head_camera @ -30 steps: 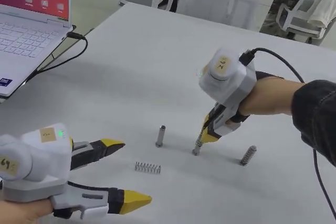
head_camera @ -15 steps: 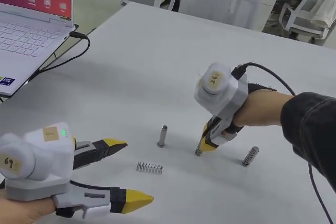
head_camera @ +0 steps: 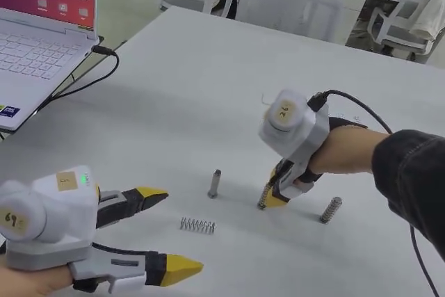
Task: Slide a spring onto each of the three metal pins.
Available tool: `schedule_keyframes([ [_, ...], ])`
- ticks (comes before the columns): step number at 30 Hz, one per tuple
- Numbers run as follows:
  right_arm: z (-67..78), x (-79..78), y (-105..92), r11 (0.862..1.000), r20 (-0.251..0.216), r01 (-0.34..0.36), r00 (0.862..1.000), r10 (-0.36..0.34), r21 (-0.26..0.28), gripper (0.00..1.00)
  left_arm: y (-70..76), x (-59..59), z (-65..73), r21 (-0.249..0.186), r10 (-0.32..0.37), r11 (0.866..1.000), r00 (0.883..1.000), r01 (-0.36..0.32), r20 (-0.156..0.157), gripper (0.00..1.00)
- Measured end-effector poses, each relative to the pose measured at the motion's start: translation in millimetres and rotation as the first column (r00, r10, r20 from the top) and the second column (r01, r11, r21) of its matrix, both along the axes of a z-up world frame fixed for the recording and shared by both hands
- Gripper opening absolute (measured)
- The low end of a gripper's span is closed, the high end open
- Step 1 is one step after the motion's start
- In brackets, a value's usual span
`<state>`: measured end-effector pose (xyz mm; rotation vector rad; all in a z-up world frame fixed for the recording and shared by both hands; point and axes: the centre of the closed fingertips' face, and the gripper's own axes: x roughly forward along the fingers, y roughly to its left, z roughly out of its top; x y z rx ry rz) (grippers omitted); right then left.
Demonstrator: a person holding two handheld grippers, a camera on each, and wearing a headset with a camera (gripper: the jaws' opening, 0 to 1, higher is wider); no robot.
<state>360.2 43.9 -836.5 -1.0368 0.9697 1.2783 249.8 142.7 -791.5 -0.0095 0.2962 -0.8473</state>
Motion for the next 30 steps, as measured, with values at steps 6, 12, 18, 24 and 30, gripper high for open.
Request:
schedule_keyframes([
  [6,1.4,0.8,-10.5,0.999,-0.001,0.032,0.999,-0.032,0.008,0.17,-0.5,-0.7,0.4,0.000,-0.001,1.000,1.000,0.001,0.001,0.70],
  [12,3.2,-3.2,-19.5,0.998,-0.002,0.056,0.998,-0.056,0.018,0.18,-0.8,-1.0,0.7,0.003,-0.002,1.000,1.000,0.002,0.002,0.70],
  [18,4.5,-13.1,-24.8,0.998,0.002,0.053,0.999,-0.053,0.022,0.18,-2.2,-1.3,1.3,0.005,-0.006,1.000,1.000,0.006,0.004,0.70],
  [24,3.4,-27.2,-28.0,0.997,-0.014,0.067,0.998,-0.066,0.042,0.19,-2.6,-2.2,1.4,0.009,-0.008,1.000,1.000,0.008,0.005,0.70],
  [30,3.7,-46.0,-27.4,0.997,-0.025,0.056,0.998,-0.055,0.060,0.19,-2.8,-3.6,2.3,0.013,-0.010,1.000,1.000,0.010,0.006,0.70],
])
